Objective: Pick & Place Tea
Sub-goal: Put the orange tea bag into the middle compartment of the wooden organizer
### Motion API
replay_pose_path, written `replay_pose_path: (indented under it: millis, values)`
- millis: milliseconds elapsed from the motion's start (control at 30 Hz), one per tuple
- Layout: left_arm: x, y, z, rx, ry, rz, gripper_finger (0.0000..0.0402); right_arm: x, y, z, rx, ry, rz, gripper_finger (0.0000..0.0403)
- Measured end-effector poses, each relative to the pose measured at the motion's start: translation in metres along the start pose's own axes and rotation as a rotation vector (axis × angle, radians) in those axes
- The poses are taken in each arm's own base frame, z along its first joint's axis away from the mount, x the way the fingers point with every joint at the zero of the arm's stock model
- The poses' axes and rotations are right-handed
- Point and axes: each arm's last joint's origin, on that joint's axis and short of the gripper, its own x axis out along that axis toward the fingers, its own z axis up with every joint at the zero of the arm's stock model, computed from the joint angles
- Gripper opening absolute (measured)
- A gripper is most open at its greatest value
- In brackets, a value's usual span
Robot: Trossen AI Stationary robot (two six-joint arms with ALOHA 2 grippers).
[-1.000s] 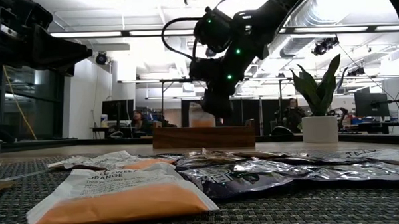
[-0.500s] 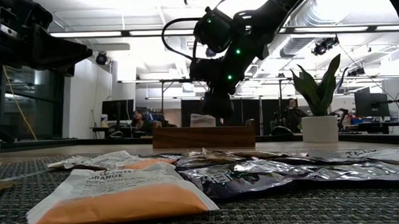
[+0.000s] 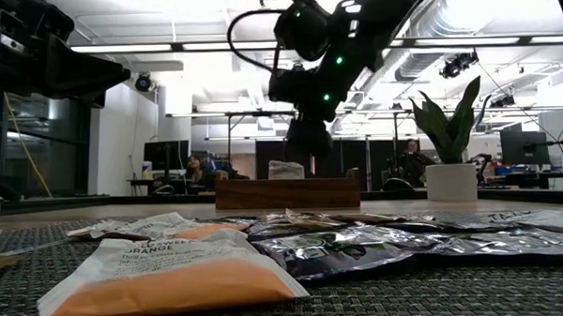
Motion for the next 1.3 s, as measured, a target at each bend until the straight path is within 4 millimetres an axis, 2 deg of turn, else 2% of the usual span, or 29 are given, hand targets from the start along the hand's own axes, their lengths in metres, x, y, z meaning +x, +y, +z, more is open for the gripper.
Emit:
replay_pose_path:
  millis: [167,433,567,700,967,1300]
  values:
    - [0.000,0.000,0.000,0.000,0.000,0.000,0.0082,-0.026,0.002,-0.005,0.013,0.028,0.143,0.0124]
    - [0.000,0.000,0.000,0.000,0.000,0.000,0.0082,-0.078,0.004,-0.018,0.035,0.115,0.519,0.0124]
    - [0.000,0.000,0.000,0.000,0.000,0.001,0.0082,-0.103,0.009,-0.025,0.008,0.166,0.686,0.0124]
    - [0.000,0.000,0.000,0.000,0.000,0.001,0.0082,-0.123,0.019,-0.031,-0.030,0.191,0.768,0.0124]
    - [0.000,0.000,0.000,0.000,0.000,0.001,0.0082,-0.142,0.042,-0.053,-0.039,0.251,0.866,0.0124]
    - [0.000,0.000,0.000,0.000,0.000,0.001,0.0082,-0.164,0.069,-0.064,-0.039,0.267,1.081,0.0124]
